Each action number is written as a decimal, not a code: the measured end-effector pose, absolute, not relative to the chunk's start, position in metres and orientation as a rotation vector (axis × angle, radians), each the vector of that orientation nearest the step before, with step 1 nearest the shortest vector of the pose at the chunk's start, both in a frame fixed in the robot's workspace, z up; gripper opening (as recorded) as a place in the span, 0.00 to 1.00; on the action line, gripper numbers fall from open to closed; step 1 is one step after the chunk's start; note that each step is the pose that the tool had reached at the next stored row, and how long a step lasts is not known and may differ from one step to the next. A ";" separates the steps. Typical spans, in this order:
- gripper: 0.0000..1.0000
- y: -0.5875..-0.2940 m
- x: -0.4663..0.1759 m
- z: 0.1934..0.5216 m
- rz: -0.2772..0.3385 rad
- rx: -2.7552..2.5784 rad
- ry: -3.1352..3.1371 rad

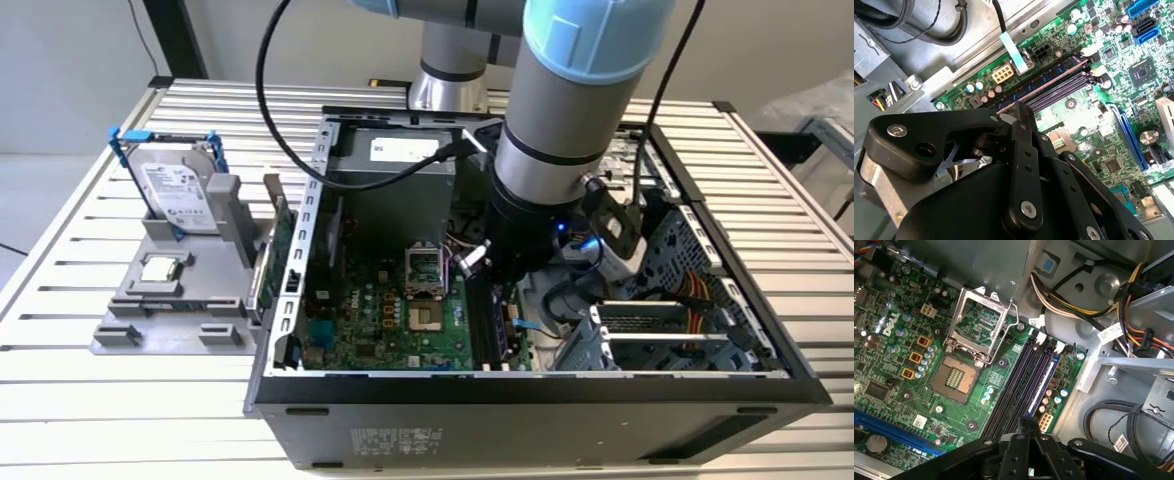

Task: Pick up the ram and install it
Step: 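Press down the ram until it locks into place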

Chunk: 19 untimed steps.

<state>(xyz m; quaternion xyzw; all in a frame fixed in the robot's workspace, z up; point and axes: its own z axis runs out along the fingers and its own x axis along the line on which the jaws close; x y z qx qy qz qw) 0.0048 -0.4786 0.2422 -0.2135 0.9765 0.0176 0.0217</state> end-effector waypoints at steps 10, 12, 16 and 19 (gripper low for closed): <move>0.00 -0.479 0.005 0.242 0.057 -0.754 3.006; 0.00 -0.479 0.005 0.242 0.057 -0.775 3.000; 0.00 -0.479 0.005 0.242 0.058 -0.817 2.990; 0.00 -0.479 0.005 0.242 0.059 -0.849 2.981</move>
